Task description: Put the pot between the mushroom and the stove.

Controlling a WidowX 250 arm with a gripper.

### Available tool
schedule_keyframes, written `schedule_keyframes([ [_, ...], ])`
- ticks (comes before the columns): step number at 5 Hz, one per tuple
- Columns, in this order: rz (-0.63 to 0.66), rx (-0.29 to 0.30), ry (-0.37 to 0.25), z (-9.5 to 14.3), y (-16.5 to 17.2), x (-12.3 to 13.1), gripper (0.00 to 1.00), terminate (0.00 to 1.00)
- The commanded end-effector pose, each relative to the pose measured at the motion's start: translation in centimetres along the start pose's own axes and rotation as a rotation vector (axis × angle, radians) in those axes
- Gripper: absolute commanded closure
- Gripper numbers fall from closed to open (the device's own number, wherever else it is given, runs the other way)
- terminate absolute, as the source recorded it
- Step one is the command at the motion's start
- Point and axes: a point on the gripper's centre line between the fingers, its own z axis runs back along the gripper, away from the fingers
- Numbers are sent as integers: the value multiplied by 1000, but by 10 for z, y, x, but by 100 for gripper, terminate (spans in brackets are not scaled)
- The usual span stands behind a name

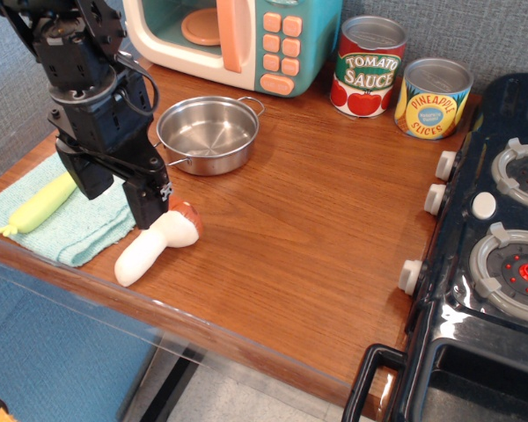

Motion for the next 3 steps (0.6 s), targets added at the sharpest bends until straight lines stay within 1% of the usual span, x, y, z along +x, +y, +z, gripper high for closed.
schedule_keyframes([
  [1, 0, 0, 0, 0, 0, 0, 0, 0],
  [2, -38, 7, -19, 1, -5, 30, 0, 0],
  [3, -42, -3, -51, 4, -11, 66, 0, 0],
])
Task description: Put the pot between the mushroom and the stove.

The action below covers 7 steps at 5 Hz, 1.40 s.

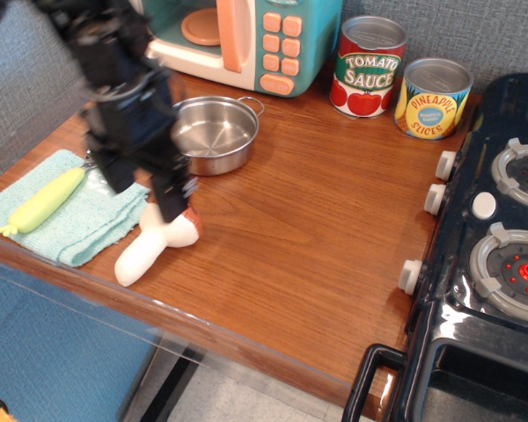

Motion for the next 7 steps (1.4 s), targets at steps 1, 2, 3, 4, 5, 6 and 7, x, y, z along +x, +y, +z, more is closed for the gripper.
schedule_keyframes([
  [1, -5, 27, -72, 5, -4, 72, 0, 0],
  [2, 2, 67, -32, -18, -2, 92, 0, 0],
  [3, 16, 79, 15, -43, 2, 108, 0, 0],
  [4, 33, 66, 51, -63, 6, 114, 0, 0],
  [5, 22, 46, 47, -64, 7, 114, 100, 0],
  [6, 2, 30, 19, -56, 6, 113, 100, 0],
  [7, -21, 37, -9, -46, 7, 114, 100, 0],
])
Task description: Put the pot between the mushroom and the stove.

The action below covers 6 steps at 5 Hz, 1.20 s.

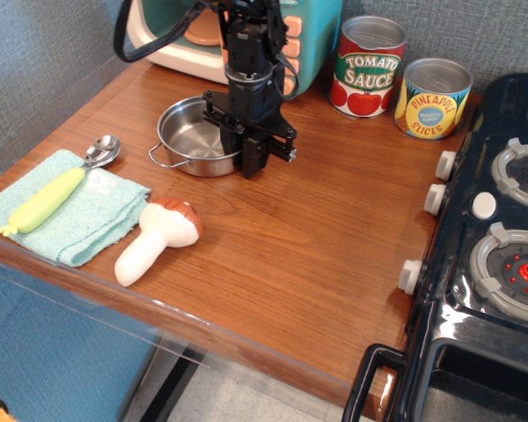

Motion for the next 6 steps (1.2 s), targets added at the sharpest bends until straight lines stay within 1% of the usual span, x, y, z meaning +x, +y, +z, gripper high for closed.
schedule_keyframes([
  [1, -45, 52, -102, 41, 6, 10, 100, 0],
  [2, -107, 86, -154, 69, -4, 14, 100, 0],
  [3, -217, 56, -217, 95, -50, 2, 100, 0],
  [4, -358, 37, -198, 94, -105, -32, 100, 0],
  [5, -406, 22, -157, 81, -134, -68, 100, 0],
  [6, -464, 4, -114, 66, -148, -94, 100, 0],
])
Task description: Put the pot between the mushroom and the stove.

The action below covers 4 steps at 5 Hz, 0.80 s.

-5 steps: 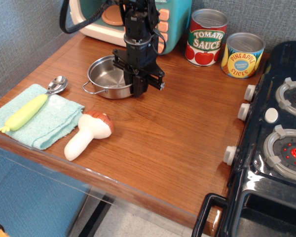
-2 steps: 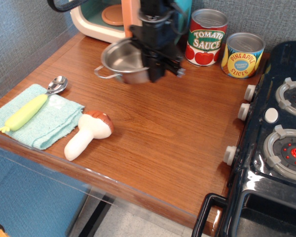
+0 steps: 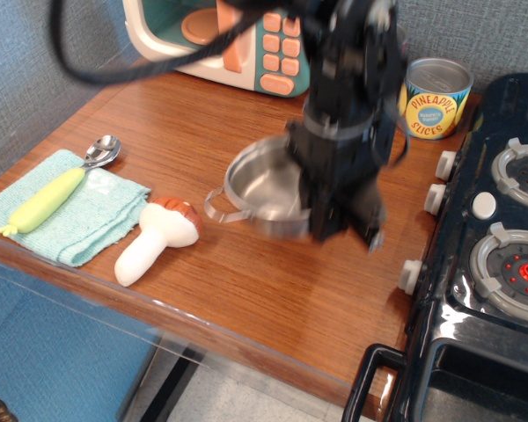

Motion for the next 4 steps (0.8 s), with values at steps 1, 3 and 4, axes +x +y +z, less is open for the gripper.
schedule_keyframes([
  [1, -62, -27, 23, -10, -26, -24, 100, 0],
  [3, -62, -53, 69, -29, -26, -32, 0, 0],
  [4, -62, -51, 26, -10, -28, -30, 0, 0],
])
